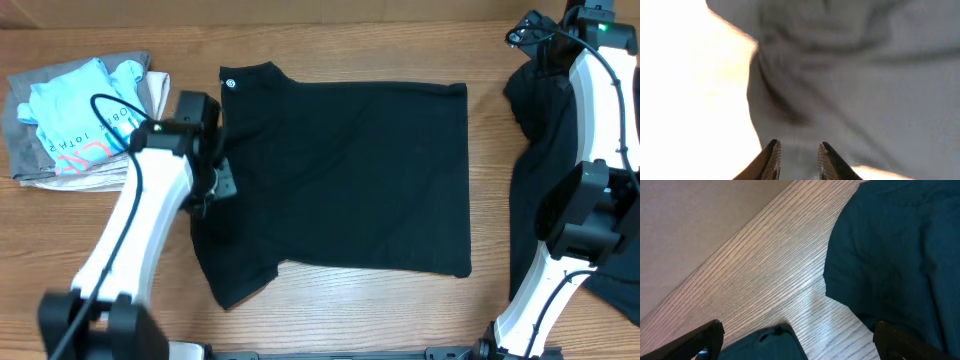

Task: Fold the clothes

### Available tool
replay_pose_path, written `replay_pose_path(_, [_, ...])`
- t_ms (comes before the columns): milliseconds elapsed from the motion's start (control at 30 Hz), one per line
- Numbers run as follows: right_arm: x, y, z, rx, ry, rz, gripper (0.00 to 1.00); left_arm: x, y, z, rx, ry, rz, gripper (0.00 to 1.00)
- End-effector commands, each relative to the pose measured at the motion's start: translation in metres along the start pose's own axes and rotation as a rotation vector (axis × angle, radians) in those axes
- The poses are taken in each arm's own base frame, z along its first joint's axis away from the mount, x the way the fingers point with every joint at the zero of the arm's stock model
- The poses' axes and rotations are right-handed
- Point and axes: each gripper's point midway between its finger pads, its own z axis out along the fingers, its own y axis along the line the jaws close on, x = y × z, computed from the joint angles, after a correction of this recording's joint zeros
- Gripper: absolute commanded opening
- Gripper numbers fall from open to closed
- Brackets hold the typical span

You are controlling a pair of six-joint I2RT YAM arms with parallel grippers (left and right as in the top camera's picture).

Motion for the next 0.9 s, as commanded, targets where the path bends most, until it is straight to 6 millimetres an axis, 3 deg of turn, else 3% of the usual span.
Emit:
replay_pose_path(0, [-0.01,0.007,-0.011,-0.02,-0.034,-0.002,1.0,0.031,-0.016,-0.01,0.004,0.056,0.032,0.3])
replay_pose_path(167, [-0.01,0.007,-0.011,-0.02,-0.034,-0.002,1.0,0.075,-0.033,-0.005,-0.051,0.146,0.158,0.35])
replay_pose_path(367, [-0.01,0.007,-0.011,-0.02,-0.034,-0.002,1.0,0.11,-0.043,0.016,-0.101,0.175,0.219,0.37])
replay_pose_path(667, [-0.01,0.007,-0.011,-0.02,-0.034,-0.002,1.0,0.157,-0.02,0.049,-0.199,0.289,0.247,0.37])
replay_pose_path(867, [-0.01,0.007,-0.011,-0.02,-0.034,-0.002,1.0,0.175,-0.001,0.062,-0.249,0.347,0.241,0.47])
